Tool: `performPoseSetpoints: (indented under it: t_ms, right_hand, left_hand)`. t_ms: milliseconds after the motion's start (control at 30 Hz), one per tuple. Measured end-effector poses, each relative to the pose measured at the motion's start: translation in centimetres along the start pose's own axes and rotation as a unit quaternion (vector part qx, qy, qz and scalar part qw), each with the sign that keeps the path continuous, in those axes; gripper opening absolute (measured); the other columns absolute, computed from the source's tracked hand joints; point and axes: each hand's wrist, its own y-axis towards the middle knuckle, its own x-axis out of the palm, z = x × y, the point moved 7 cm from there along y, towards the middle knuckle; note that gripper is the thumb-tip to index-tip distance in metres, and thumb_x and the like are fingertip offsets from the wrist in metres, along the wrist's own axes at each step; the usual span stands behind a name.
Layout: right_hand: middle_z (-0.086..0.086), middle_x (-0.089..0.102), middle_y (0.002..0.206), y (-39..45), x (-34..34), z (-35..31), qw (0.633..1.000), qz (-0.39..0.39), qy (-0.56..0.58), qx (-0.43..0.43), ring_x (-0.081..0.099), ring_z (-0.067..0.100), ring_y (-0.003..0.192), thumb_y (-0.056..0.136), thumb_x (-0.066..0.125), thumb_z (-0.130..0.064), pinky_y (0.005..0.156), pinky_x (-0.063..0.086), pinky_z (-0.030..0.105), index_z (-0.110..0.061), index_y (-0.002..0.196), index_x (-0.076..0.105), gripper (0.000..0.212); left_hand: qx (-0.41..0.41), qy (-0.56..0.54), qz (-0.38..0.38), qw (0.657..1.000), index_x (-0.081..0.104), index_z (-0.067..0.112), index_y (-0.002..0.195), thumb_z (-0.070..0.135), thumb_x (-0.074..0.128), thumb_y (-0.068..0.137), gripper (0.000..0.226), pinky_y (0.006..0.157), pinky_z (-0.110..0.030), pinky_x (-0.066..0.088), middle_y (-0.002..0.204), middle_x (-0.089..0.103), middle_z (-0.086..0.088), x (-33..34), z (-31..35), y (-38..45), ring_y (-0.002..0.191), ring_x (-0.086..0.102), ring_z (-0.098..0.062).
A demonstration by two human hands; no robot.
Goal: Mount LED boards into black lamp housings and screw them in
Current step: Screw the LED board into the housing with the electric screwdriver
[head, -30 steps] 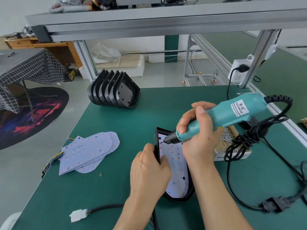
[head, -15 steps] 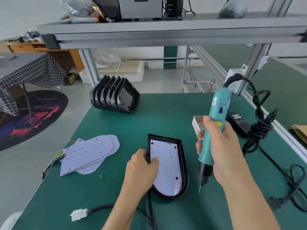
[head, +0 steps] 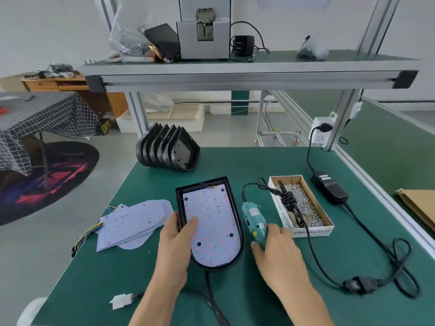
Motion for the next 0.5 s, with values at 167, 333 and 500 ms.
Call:
performPoseSetpoints:
  t_ms: [167, 333, 500]
  right_hand:
    - [-0.001, 0.050, 0.124, 0.8, 0.3, -0.8, 0.992, 0.029, -0.123, -0.013, 0.058, 0.018, 0.118, 0.103, 0.057, -0.045, 0.081, 0.053, 0.029, -0.022, 0.126, 0.048, 0.034]
    - [0.001, 0.052, 0.129, 1.4, 0.9, -0.7, 0.980, 0.027, -0.195, -0.035, 0.054, 0.019, 0.122, 0.104, 0.053, -0.052, 0.093, 0.052, 0.029, -0.020, 0.131, 0.049, 0.042]
    - [0.003, 0.044, 0.139, 0.3, -0.7, -1.0, 0.985, 0.050, -0.146, -0.071, 0.045, 0.022, 0.129, 0.104, 0.049, -0.056, 0.105, 0.043, 0.027, -0.019, 0.144, 0.046, 0.054]
  left_hand:
    - [0.022, -0.091, -0.019, 0.995, 0.076, 0.034, 0.104, 0.032, 0.068, 0.085, 0.020, 0.105, -0.053, 0.052, 0.119, 0.077, -0.001, -0.5, 2.0, -0.7, 0.115, 0.071, -0.027]
    - [0.049, -0.110, -0.024, 0.992, 0.073, 0.024, 0.105, 0.028, 0.067, 0.086, 0.020, 0.106, -0.059, 0.050, 0.117, 0.077, -0.005, 0.2, 4.0, -0.9, 0.114, 0.070, -0.030]
    - [0.069, -0.125, -0.026, 0.989, 0.071, 0.024, 0.102, 0.026, 0.067, 0.085, 0.018, 0.105, -0.055, 0.053, 0.113, 0.078, -0.002, 1.3, 5.6, -0.7, 0.105, 0.071, -0.023]
